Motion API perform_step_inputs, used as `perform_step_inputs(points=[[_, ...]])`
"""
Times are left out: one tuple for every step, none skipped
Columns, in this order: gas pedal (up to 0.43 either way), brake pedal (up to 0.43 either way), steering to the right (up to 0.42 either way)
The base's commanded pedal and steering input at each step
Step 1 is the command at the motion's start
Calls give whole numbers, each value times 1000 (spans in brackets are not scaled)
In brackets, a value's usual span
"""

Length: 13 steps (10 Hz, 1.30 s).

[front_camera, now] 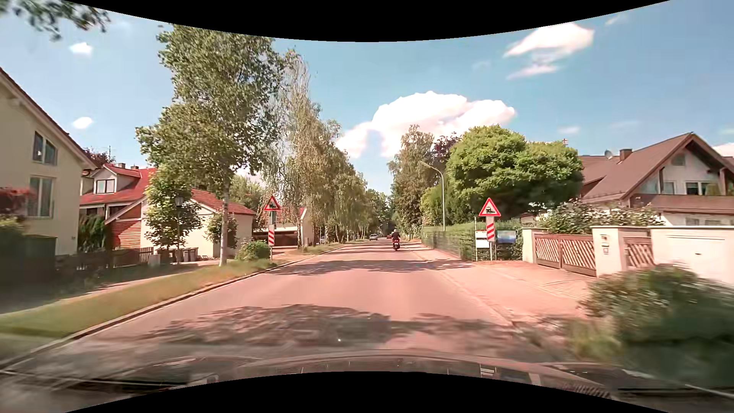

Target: Follow the waypoints while adhering to traffic rules and regulations

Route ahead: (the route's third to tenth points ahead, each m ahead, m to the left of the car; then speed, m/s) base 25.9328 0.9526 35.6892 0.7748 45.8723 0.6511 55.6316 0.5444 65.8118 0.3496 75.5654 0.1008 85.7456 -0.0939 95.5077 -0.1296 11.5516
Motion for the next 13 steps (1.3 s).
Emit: perform_step_inputs(points=[[138, 12, 15], [138, 12, 14], [138, 12, 13], [138, 12, 5], [138, 12, 3], [138, 12, 3], [138, 6, 3], [138, 12, 3], [138, 12, 2], [138, 12, 1], [138, 12, 1], [130, 12, 1], [110, 12, 1]])
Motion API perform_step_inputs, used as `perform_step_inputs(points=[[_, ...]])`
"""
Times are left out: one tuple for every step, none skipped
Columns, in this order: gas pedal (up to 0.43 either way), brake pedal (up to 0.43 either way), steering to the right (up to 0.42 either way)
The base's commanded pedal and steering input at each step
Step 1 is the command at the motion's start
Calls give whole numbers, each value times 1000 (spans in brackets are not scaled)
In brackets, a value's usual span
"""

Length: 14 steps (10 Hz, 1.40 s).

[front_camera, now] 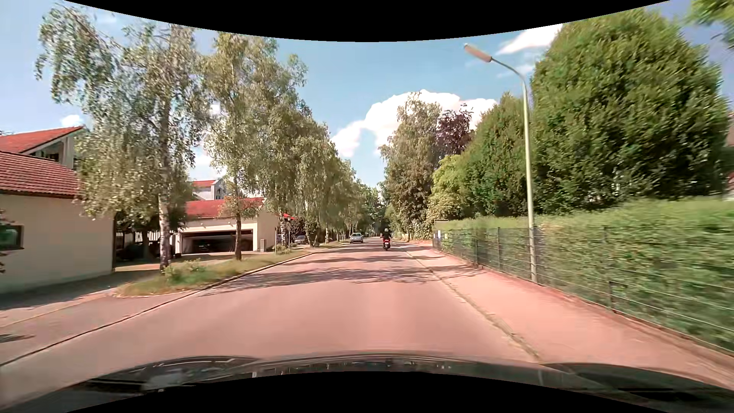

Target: Follow the waypoints while adhering to traffic rules and regulations

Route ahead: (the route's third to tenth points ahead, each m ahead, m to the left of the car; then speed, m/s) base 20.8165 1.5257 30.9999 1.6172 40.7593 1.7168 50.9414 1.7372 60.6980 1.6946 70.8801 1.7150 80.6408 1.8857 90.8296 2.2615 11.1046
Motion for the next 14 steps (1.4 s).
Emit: perform_step_inputs(points=[[110, 12, 1], [110, 12, 1], [110, 12, 1], [110, 12, 1], [110, 12, 1], [110, 12, 1], [110, 12, 0], [110, 12, -2], [118, 12, -4], [118, 12, -4], [118, 12, -6], [138, 12, -10], [138, 12, -12], [150, 12, -13]])
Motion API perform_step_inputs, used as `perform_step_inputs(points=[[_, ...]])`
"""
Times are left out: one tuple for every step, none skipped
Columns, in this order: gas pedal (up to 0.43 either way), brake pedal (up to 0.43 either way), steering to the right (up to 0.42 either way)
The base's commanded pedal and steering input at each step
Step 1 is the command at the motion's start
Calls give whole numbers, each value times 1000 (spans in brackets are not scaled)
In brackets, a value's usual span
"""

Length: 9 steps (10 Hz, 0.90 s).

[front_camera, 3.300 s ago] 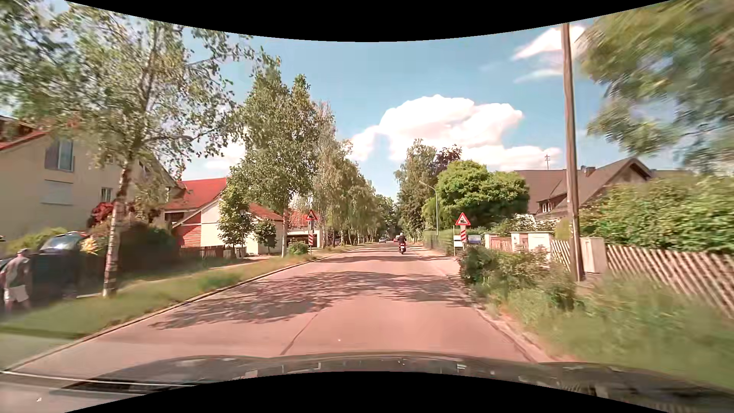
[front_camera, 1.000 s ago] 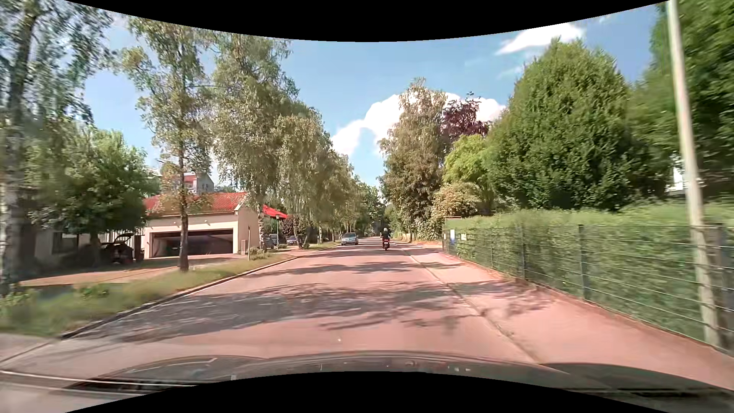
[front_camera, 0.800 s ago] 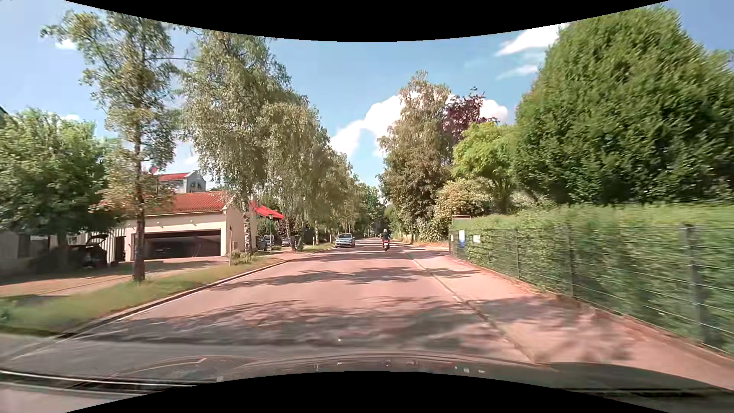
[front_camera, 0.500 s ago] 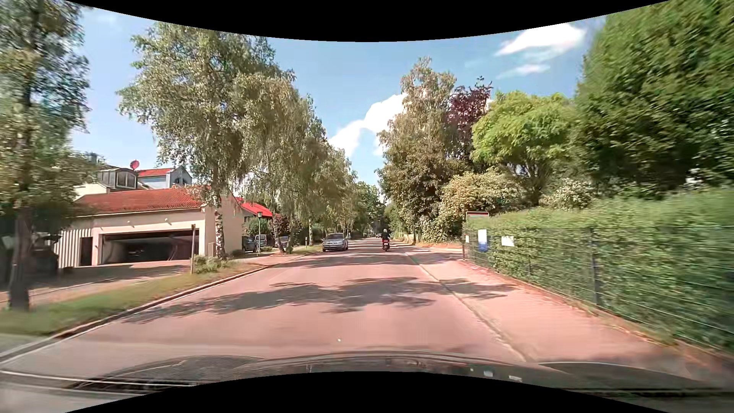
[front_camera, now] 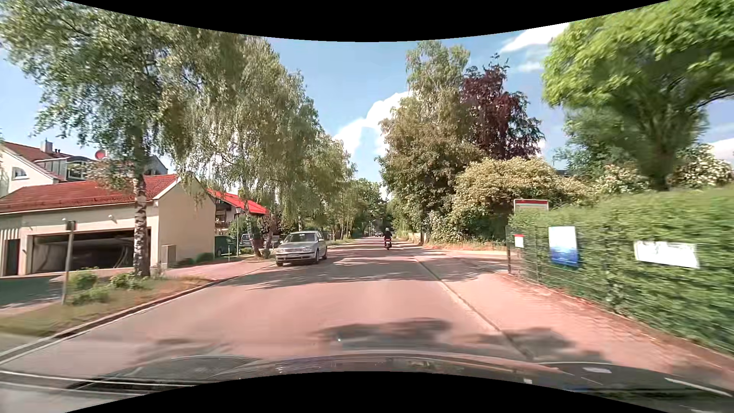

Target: Follow the waypoints while adhering to traffic rules and regulations

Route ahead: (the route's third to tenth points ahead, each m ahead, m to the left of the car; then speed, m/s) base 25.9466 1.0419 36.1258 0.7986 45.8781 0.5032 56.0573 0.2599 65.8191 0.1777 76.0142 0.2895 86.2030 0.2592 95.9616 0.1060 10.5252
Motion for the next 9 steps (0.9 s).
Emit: perform_step_inputs(points=[[157, 12, -14], [157, 12, -14], [157, 12, -14], [157, 12, -12], [157, 12, -11], [157, 12, -9], [157, 12, -5], [157, 12, -5], [157, 12, -4]])
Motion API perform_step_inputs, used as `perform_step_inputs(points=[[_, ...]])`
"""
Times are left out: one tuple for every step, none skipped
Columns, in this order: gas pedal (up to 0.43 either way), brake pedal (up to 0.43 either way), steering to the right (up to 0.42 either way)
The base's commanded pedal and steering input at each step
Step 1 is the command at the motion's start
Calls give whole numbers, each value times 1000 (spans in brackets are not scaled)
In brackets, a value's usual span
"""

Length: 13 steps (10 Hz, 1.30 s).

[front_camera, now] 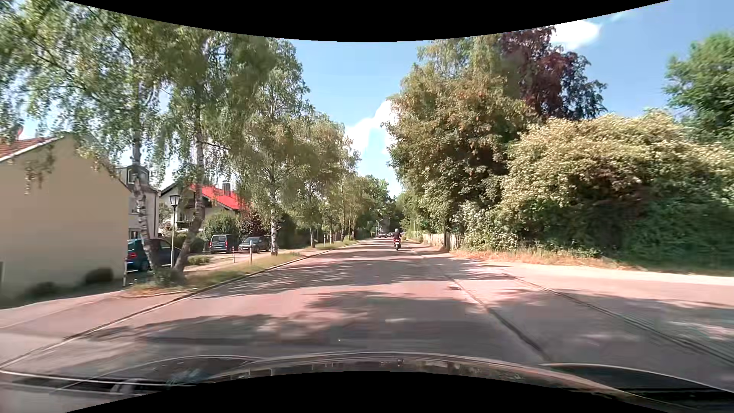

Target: Follow the waypoints while adhering to traffic rules and regulations

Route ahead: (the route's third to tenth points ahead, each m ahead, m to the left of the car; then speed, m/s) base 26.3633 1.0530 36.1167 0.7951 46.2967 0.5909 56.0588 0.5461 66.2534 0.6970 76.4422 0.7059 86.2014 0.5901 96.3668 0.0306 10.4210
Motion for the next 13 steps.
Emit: perform_step_inputs(points=[[157, 6, -3], [157, 12, -2], [150, 6, 2], [150, 12, 4], [150, 12, 4], [138, 12, 3], [138, 12, 3], [138, 6, 3], [138, 12, 2], [138, 12, 3], [130, 12, 3], [130, 12, 2], [130, 12, 2]])
